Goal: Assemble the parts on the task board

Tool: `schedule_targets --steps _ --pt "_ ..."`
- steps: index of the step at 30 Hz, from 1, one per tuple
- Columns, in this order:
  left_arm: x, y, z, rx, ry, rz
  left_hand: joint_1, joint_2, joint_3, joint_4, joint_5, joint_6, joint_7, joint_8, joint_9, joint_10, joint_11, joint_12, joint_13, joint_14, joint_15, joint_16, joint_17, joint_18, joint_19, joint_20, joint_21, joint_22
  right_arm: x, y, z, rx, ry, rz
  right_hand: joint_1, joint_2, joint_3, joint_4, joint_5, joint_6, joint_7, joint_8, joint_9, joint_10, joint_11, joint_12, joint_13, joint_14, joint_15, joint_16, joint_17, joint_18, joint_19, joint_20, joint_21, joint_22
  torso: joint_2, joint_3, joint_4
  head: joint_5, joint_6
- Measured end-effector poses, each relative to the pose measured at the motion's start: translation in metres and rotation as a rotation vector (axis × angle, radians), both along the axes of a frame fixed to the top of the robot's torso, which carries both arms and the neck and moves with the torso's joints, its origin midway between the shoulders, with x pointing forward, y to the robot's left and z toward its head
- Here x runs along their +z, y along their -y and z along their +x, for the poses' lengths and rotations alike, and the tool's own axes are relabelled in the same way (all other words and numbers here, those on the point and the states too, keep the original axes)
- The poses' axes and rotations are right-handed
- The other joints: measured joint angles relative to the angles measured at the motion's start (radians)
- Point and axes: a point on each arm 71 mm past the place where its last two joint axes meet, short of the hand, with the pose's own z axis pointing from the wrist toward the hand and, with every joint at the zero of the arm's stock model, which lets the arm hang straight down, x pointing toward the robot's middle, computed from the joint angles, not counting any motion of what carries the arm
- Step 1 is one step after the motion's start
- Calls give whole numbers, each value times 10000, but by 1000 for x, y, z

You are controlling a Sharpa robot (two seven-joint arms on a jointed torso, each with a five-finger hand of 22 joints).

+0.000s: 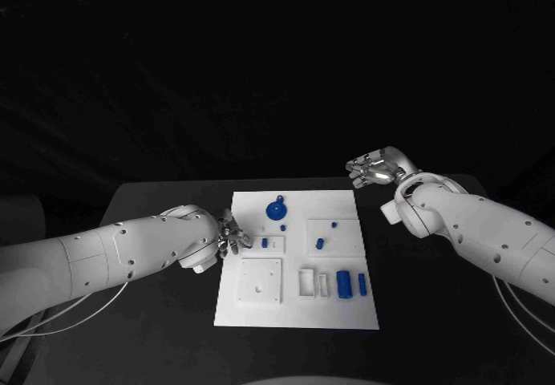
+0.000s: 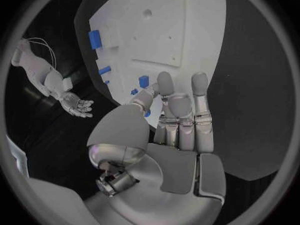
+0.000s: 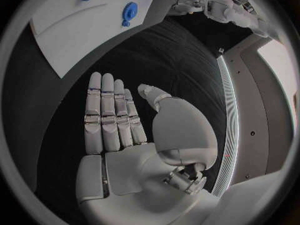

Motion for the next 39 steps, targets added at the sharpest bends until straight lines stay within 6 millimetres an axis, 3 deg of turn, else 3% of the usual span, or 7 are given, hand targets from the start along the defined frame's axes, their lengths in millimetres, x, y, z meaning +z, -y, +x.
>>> schedule_targets --steps 39 --pt "0 3 6 63 182 -192 45 45 4 -29 -41 0 0 -18 1 0 0 0 -3 1 36 0 -27 0 0 0 40 4 0 0 0 8 -28 -9 0 0 -1 -1 0 0 0 0 0 0 0 0 0 0 0 0 1 0 0 0 0 -7 2 -7 -3 -23 -68"
